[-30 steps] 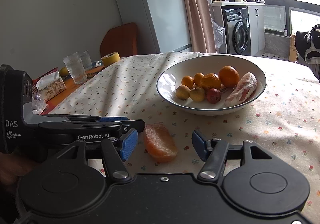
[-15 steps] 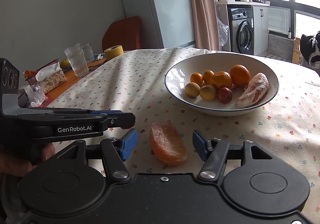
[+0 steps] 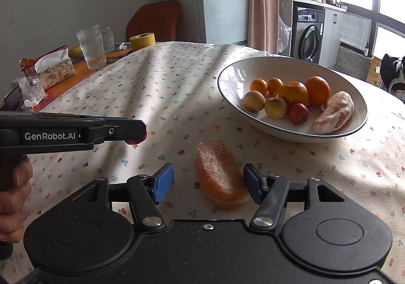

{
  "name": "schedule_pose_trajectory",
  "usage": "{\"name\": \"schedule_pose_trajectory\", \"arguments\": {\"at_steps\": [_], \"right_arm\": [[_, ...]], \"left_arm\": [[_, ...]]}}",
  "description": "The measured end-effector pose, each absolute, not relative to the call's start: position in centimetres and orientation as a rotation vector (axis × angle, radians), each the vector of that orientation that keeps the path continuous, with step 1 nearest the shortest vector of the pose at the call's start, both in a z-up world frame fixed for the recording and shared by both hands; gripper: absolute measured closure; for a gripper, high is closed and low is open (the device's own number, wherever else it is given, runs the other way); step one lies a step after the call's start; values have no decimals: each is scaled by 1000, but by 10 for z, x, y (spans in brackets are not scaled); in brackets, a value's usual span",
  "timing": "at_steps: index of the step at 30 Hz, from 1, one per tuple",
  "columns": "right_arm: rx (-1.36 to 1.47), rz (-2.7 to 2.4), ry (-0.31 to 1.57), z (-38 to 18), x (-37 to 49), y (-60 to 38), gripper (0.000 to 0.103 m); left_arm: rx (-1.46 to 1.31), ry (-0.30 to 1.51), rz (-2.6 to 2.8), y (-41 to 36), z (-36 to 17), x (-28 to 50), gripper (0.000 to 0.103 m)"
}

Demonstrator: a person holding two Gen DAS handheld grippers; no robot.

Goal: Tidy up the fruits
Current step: 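Grasp the red apple with the left gripper while the right grasps the second bag, then carry the red apple to the bowl with the left while the right carries the bag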

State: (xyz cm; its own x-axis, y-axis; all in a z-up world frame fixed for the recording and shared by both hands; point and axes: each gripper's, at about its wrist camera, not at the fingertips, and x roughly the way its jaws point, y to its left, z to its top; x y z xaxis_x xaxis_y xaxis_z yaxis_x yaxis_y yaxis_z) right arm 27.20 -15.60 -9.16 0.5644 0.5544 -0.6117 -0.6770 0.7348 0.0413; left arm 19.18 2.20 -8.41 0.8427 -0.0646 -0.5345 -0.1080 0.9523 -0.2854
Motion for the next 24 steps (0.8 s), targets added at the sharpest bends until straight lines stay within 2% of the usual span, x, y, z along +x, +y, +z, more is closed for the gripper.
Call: {"name": "schedule_pose_trajectory", "arguments": {"at_steps": [4, 6, 8, 24], "right_arm": [[-240, 723, 631, -93, 271, -153, 44], [-259, 709, 622, -93, 272, -151, 50], [-250, 694, 627, -91, 274, -152, 62], [73, 751, 760, -84, 296, -178, 75]], "left_arm": [[-324, 569, 24, 25, -86, 190, 83], [-330, 569, 23, 26, -86, 189, 83], [-332, 570, 23, 27, -87, 189, 83], [-329, 577, 16, 25, -87, 189, 83]]}}
